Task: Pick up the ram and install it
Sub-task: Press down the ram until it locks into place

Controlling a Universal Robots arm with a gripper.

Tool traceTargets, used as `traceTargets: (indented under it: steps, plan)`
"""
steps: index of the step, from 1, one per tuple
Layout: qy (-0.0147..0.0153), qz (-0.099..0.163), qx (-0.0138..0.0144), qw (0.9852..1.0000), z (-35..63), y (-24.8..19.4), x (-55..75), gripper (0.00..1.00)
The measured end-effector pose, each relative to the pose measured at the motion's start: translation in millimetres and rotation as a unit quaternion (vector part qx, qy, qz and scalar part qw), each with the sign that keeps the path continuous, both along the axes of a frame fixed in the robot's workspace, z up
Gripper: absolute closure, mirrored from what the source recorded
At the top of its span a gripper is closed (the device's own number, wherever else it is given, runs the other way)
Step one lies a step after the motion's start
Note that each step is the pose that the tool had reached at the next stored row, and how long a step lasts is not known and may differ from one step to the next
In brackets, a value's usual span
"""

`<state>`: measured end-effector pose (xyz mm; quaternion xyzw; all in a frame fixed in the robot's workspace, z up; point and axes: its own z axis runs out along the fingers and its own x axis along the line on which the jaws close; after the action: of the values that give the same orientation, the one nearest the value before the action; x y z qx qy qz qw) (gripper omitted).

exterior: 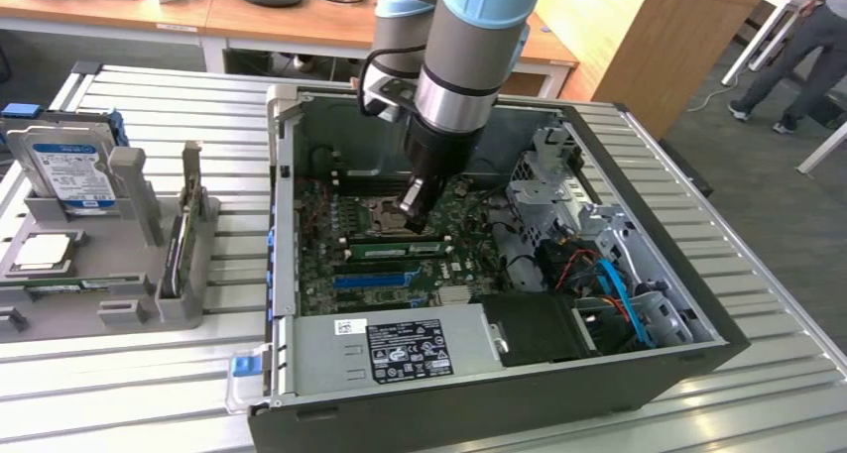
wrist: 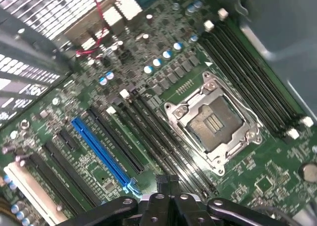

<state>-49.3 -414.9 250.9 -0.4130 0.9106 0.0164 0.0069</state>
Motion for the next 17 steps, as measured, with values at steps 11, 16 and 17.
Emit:
traceTargets:
  steps: [11,16,17]
  plan:
    - [0.0000,-0.087,0.0000,0.9962,-0.2,0.0,0.0,0.89]
    - [0.0000,-0.124,0.0000,0.9922,-0.2,0.0,-0.1,0.89]
    - [0.0000,-0.132,0.0000,0.9913,-0.2,0.0,-0.1,0.89]
